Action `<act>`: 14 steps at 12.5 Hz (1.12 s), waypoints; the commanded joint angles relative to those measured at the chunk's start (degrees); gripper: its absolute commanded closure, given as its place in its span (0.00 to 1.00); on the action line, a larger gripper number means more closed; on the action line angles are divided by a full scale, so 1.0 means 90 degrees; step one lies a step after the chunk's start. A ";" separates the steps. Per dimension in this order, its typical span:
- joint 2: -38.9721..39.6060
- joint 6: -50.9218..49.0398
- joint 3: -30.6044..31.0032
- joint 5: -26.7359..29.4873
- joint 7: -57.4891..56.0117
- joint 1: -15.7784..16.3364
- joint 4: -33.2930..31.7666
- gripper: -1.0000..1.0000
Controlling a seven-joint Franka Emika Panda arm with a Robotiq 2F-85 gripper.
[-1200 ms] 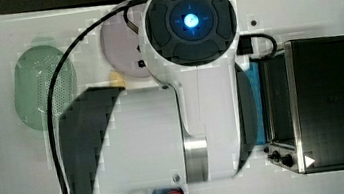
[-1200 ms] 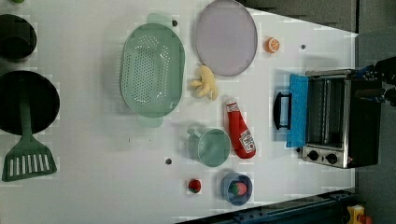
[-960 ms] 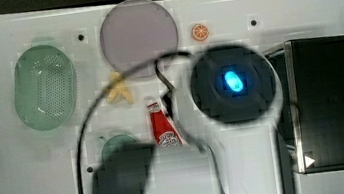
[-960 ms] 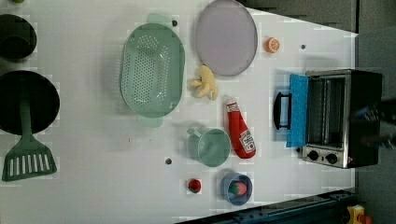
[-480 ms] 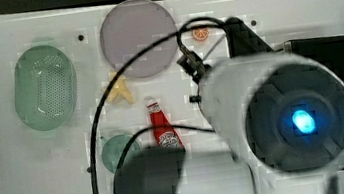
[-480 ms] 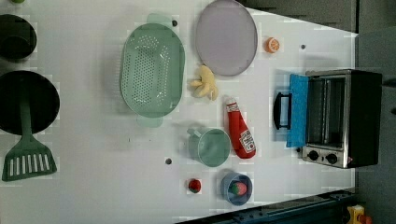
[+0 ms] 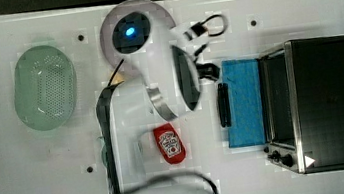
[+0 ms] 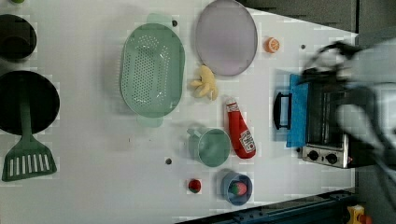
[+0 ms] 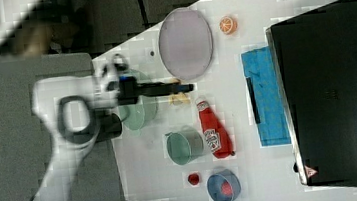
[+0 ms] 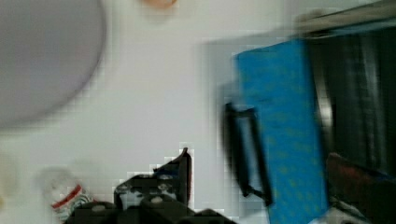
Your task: Flap close oven.
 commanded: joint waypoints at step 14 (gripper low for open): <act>0.3619 -0.1469 -0.0144 -0.5171 0.2809 0.0467 0.1446 0.00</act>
